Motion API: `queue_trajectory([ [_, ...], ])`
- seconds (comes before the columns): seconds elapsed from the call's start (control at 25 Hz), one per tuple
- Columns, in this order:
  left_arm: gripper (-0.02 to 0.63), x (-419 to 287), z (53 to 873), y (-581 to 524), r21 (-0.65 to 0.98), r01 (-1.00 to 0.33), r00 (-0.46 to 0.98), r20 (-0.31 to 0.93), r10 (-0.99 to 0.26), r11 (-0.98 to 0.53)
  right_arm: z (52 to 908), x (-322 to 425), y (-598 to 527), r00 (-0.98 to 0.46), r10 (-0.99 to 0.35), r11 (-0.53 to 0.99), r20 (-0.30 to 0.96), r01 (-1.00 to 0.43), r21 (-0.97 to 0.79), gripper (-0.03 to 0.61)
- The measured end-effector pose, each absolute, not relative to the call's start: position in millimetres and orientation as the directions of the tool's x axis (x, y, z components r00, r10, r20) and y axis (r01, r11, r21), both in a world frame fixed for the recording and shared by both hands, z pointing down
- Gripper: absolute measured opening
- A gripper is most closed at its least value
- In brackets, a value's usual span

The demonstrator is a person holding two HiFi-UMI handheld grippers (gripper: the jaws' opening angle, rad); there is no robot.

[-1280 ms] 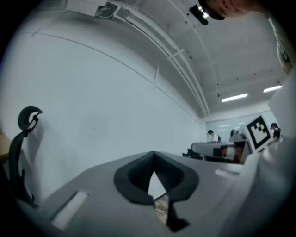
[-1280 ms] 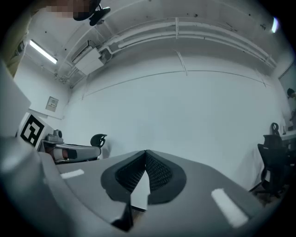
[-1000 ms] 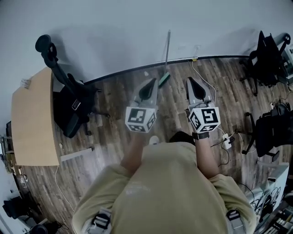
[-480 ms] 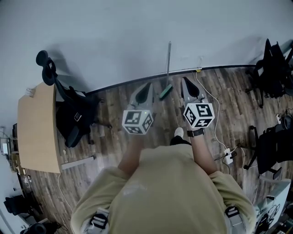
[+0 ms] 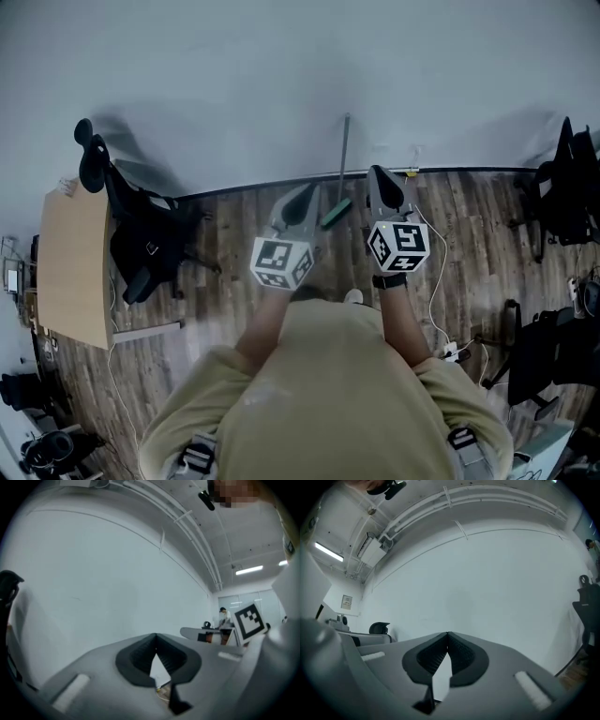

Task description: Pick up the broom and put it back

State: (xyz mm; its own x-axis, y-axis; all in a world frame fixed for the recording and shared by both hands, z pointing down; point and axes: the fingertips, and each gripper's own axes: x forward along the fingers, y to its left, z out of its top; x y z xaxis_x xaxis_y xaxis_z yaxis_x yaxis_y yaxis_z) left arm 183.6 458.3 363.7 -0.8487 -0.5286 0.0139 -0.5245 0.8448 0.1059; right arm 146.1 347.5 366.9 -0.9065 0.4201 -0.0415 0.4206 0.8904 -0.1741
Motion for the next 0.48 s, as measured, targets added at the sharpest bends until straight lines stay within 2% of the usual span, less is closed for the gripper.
queue_trajectory([
  [0.2,0.002,156,394,444,0.112,-0.521,-0.843,0.089,-0.531,0.846,417,109,327,-0.914,0.400,0.893,0.061,0.374,-0.252,0.006],
  [0.48,0.002,56,419,454,0.134,-0.536,-0.831,0.090,-0.549,0.833,438,29,320,-0.937,0.326,0.939,0.123,0.305,-0.162,0.006],
])
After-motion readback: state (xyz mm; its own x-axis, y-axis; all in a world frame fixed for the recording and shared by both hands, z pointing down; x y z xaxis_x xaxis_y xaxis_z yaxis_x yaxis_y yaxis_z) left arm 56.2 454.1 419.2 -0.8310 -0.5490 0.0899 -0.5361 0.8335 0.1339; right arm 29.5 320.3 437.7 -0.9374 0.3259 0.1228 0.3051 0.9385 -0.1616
